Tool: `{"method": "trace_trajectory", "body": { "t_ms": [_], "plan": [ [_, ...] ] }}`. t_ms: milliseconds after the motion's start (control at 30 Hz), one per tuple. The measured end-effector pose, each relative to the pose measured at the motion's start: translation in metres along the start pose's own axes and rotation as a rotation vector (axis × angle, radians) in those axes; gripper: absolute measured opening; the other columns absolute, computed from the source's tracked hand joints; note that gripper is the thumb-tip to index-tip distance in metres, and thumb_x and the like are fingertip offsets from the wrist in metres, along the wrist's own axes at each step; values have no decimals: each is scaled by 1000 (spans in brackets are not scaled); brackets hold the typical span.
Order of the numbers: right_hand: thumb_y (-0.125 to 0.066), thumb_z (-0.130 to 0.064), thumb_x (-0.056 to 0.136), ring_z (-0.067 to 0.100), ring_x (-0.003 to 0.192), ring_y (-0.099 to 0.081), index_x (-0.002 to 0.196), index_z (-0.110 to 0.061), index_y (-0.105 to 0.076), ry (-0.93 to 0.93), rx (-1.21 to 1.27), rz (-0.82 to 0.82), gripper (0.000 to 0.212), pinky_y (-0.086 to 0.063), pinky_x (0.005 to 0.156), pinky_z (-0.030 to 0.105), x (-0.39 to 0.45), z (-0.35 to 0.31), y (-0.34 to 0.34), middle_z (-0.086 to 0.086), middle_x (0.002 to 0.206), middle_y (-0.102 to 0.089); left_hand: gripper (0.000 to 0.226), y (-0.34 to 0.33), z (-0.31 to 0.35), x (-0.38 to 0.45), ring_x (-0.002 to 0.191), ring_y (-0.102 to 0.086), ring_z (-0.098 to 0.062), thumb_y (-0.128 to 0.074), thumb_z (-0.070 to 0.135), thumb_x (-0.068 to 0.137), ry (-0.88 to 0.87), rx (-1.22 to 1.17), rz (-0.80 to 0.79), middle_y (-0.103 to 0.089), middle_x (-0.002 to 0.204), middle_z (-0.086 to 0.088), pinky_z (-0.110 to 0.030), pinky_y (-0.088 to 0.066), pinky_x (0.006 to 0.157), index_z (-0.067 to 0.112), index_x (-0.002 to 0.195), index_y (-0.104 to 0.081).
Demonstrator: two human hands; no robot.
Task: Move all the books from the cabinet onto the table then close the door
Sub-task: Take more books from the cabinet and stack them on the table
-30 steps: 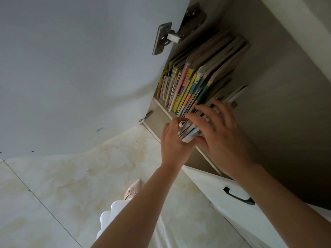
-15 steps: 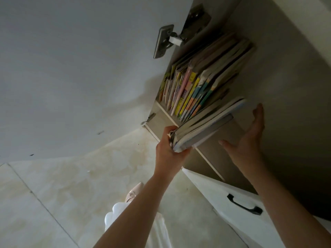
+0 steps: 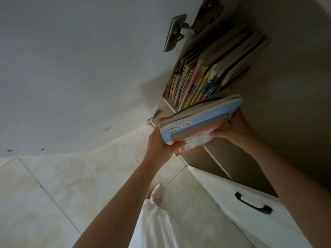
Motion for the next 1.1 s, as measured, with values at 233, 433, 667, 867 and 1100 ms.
{"method": "trace_trajectory", "body": {
  "t_ms": [233, 433, 667, 867, 1100],
  "plan": [
    [-79, 15, 62, -18, 88, -58, 123, -10, -43, 39, 57, -52, 75, -48, 66, 3, -28, -17, 0, -9, 102, -57, 66, 13, 36, -9, 112, -64, -13, -86, 21, 66, 4, 53, -65, -67, 120, 6, -43, -58, 89, 14, 123, -53],
    [-84, 3, 59, 15, 107, -62, 121, -17, -44, 15, 189, -69, 77, -55, 87, 36, -67, -25, -18, 4, 114, -62, 63, 55, 58, -37, 96, -72, -25, -85, 8, 61, 187, -186, -45, -73, 108, -5, -45, -60, 77, 10, 118, -56],
    [-84, -34, 59, 4, 97, -66, 128, -28, -33, 46, 302, -125, 86, -57, 75, 26, -124, -67, -43, -6, 117, -57, 65, 87, 84, -94, 96, -70, -40, -81, 9, 61, 402, -474, -1, -71, 110, -18, -53, -58, 76, 6, 122, -58],
    [-77, -33, 67, 10, 89, -70, 131, -38, -28, 51, 299, -164, 81, -57, 74, 31, -177, -101, -52, -9, 106, -66, 58, 115, 120, -149, 96, -70, -41, -73, 8, 69, 472, -576, 64, -70, 112, -21, -47, -59, 70, 4, 124, -56],
    [-72, -45, 76, 9, 82, -72, 113, -35, -44, 88, 193, -258, 47, -59, 69, 31, -221, -125, -68, -8, 103, -70, 63, 130, 142, -213, 94, -71, -39, -78, 18, 67, 616, -620, 238, -72, 107, -18, -48, -60, 72, 8, 125, -55]
  ]
}}
Point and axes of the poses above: each hand's wrist, its own x-axis towards the middle knuckle, its own y-axis out of the back of the hand, z = x × y, the point moved 6 cm from there along x, towards the middle knuckle
